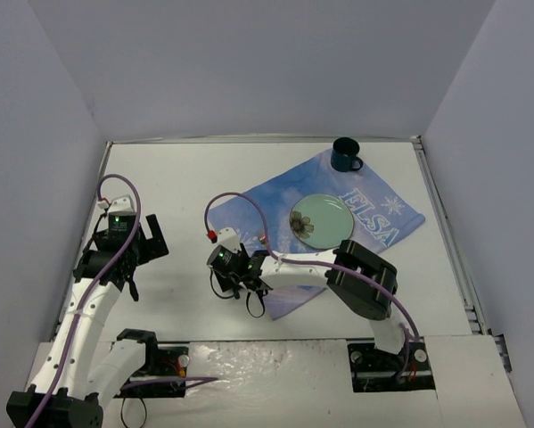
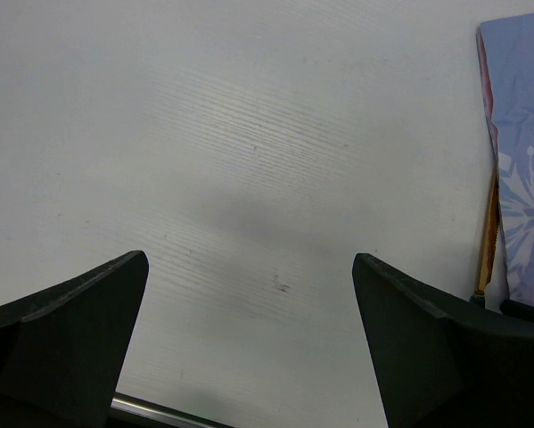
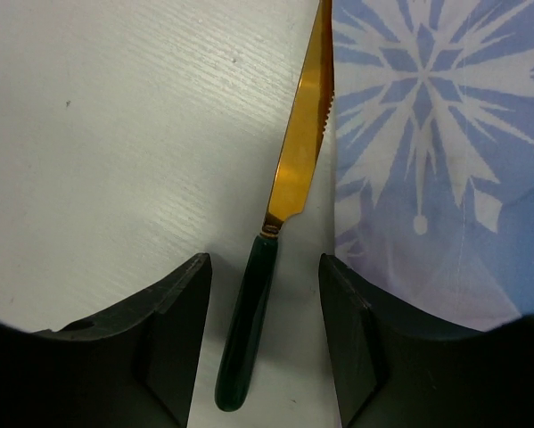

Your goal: Set the dinner table for one person

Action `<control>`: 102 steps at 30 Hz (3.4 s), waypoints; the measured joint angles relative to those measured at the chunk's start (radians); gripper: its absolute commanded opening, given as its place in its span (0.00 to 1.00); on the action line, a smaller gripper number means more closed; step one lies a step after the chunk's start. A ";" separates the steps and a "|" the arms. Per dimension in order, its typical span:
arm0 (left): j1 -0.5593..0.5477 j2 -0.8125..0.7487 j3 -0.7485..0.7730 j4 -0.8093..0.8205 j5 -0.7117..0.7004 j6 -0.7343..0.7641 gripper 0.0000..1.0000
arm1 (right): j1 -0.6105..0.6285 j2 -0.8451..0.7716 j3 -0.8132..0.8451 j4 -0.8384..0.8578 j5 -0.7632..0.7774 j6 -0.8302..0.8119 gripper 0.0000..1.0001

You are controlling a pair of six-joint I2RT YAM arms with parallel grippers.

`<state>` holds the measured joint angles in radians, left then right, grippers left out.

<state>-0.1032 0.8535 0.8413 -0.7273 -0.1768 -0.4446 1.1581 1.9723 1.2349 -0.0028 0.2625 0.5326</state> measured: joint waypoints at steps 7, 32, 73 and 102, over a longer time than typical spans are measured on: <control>0.000 0.011 0.000 0.000 0.001 0.000 0.97 | 0.021 0.007 0.004 0.002 0.032 0.002 0.36; 0.001 0.016 0.000 0.000 0.003 0.004 0.97 | 0.023 0.000 0.010 0.013 0.029 -0.111 0.00; 0.013 -0.002 0.000 0.001 0.024 0.015 0.97 | -1.184 -0.272 -0.216 -0.007 -0.410 -1.184 0.00; 0.033 0.033 0.000 0.001 0.023 0.016 0.97 | -1.236 -0.090 -0.147 0.134 -0.463 -1.215 0.03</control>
<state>-0.0704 0.8864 0.8413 -0.7261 -0.1543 -0.4291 -0.0782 1.8820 1.0876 0.1312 -0.2005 -0.6821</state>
